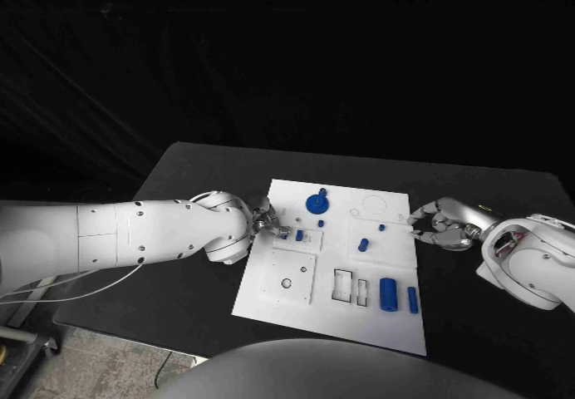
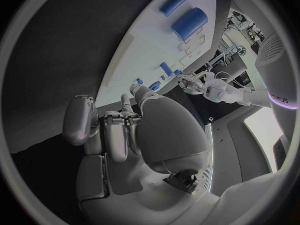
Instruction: Assemble the parts on the task board
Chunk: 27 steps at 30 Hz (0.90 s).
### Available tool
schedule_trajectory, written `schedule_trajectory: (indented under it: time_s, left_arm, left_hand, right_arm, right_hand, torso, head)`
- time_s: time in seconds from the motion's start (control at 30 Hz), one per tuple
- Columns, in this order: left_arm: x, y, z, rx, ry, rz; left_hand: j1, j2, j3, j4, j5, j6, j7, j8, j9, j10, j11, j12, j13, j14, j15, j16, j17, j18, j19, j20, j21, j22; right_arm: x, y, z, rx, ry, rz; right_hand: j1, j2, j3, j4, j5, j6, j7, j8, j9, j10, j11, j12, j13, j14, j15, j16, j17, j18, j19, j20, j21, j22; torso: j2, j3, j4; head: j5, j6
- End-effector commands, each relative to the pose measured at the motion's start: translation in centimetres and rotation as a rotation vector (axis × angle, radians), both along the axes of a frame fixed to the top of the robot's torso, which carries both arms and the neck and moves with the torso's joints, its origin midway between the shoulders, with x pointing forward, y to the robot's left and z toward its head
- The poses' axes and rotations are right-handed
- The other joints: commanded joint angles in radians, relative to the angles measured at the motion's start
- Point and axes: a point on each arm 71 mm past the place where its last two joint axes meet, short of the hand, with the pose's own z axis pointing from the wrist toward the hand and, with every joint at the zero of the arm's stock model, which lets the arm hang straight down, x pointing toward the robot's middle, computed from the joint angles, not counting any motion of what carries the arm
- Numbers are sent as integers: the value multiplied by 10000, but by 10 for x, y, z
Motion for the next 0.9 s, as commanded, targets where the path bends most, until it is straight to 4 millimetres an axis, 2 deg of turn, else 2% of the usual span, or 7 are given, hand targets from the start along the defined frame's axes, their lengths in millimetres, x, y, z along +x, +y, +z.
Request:
schedule_trajectory:
  time_s: [0.03, 0.37, 0.43, 0.57, 0.67, 0.73, 0.9]
  left_arm:
    - [-1, -2, -1, 43, 100, -262]
    - [-3, -3, 1, -42, 49, -310]
    - [-3, -4, 1, -58, 36, -312]
    - [-3, -4, 1, -62, 22, -296]
    - [-3, -3, 1, -48, 16, -262]
    - [-2, -3, 1, -37, 11, -234]
    - [-2, -2, 1, -7, -7, -153]
  left_hand:
    - [181, -21, 118, -17, 135, -66, -34, -24, 29, -66, -27, -49, 770, 447, -84, -49, 1920, -80, -40, -21, -33, 1401]
    - [404, -89, 231, -85, 352, -59, -50, 3, 89, -72, -39, -67, 754, 447, -96, -48, 1920, -82, -40, -31, -24, 1403]
    - [396, -101, 210, -41, 30, -55, -36, 9, 112, -61, -32, -65, 755, 441, -93, -50, 1913, -83, -44, -32, -25, 1402]
    - [127, 40, 22, 139, -1503, -43, 9, -39, 127, -49, 5, -56, 751, 432, -68, -53, 1901, -90, -55, -11, -28, 1398]
    - [-705, 394, -376, 154, -3767, -28, 96, -140, 87, -47, 84, -39, 755, 425, -5, -55, 1891, -94, -65, 24, -31, 1396]
    - [-1182, 517, -659, 182, -4725, -35, 141, -194, 71, -50, 123, -31, 758, 419, 22, -57, 1883, -93, -65, 58, -34, 1395]
    - [-2038, 736, -1275, 219, -5716, -42, 199, -244, 87, -49, 174, -14, 769, 418, 67, -57, 1880, -90, -54, 113, -29, 1397]
  right_arm:
    - [-1, 0, -1, -13, 86, 29]
    - [0, 0, -1, -14, 108, 8]
    - [0, 0, -1, -13, 109, 7]
    - [0, 0, -1, -10, 112, 10]
    - [0, 0, -1, -12, 117, 8]
    - [0, 0, -1, -15, 121, 5]
    - [0, 0, -2, -18, 124, -2]
  right_hand:
    - [35, -38, 74, -1, 36, 65, -5, -18, -9, 1032, 85, -54, 2609, 904, 101, -55, 2447, 87, -72, 23, -56, 1488]
    - [35, -38, 74, -1, 36, 65, -5, -18, -9, 1032, 85, -54, 2609, 904, 101, -55, 2447, 87, -72, 23, -56, 1488]
    - [35, -38, 74, -1, 36, 65, -5, -18, -9, 1032, 85, -54, 2609, 904, 101, -55, 2447, 87, -72, 23, -56, 1488]
    - [35, -38, 74, -1, 36, 65, -5, -18, -9, 1032, 85, -54, 2609, 904, 101, -55, 2447, 87, -72, 23, -56, 1488]
    - [35, -38, 74, -1, 36, 65, -5, -18, -9, 1032, 85, -54, 2609, 904, 101, -55, 2447, 87, -72, 23, -56, 1488]
    - [35, -38, 74, -1, 36, 65, -5, -18, -9, 1032, 85, -54, 2609, 904, 101, -55, 2447, 87, -72, 23, -56, 1488]
    - [35, -38, 74, -1, 36, 65, -5, -18, -9, 1032, 85, -54, 2609, 904, 101, -55, 2447, 87, -72, 23, -56, 1488]
  torso:
    - [-4, 1, -3]
    - [1, -2, 7]
    - [0, -4, 6]
    - [-6, 0, 4]
    - [-2, 0, 0]
    - [-1, -1, -1]
    - [-3, 2, -5]
  head:
    - [2, -2]
    - [12, -2]
    - [21, -2]
    - [30, -2]
    - [29, -2]
    - [26, -2]
    - [30, -2]
